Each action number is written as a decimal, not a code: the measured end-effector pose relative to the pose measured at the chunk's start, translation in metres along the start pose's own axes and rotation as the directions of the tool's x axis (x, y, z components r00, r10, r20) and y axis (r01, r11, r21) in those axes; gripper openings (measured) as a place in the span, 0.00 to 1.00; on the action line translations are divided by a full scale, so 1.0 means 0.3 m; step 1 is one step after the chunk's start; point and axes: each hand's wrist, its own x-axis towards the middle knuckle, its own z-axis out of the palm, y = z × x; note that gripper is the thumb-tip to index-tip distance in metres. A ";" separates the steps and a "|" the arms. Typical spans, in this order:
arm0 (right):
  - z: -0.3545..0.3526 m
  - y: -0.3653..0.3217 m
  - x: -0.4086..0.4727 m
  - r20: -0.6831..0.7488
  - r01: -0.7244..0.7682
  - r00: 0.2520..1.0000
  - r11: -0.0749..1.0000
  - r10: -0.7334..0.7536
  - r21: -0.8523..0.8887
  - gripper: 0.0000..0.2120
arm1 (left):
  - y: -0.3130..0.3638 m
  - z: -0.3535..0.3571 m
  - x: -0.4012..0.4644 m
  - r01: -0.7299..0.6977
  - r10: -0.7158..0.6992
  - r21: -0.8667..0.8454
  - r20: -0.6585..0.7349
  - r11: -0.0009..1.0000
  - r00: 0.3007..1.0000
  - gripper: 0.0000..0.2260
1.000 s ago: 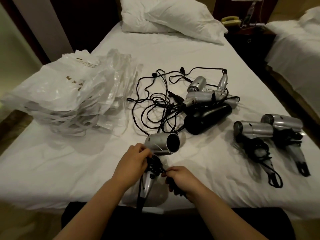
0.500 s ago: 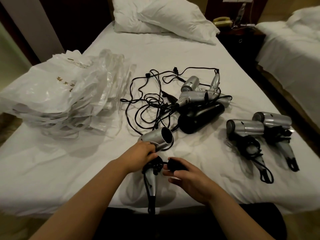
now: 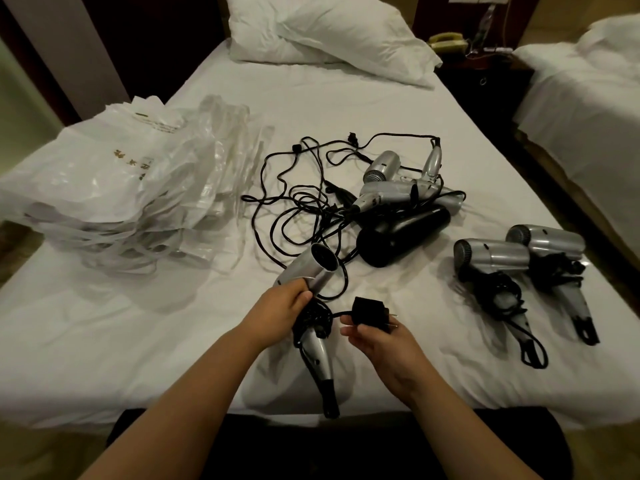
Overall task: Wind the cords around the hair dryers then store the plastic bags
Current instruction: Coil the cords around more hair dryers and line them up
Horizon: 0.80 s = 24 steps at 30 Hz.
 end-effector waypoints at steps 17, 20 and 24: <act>0.092 -0.056 0.086 -0.028 0.167 0.986 0.986 -0.166 0.006 0.09 | 0.021 0.016 0.005 0.131 -0.141 -0.087 -0.121 0.988 0.983 0.19; 0.094 -0.065 0.091 0.018 0.142 0.990 0.989 -0.141 -0.048 0.11 | 0.030 0.033 0.014 0.152 -0.158 -0.061 -0.125 0.987 0.979 0.18; 0.050 -0.066 0.084 0.122 0.096 0.990 0.956 -0.064 -0.276 0.14 | 0.053 0.063 0.030 0.163 -0.170 -0.087 -0.081 0.983 0.982 0.16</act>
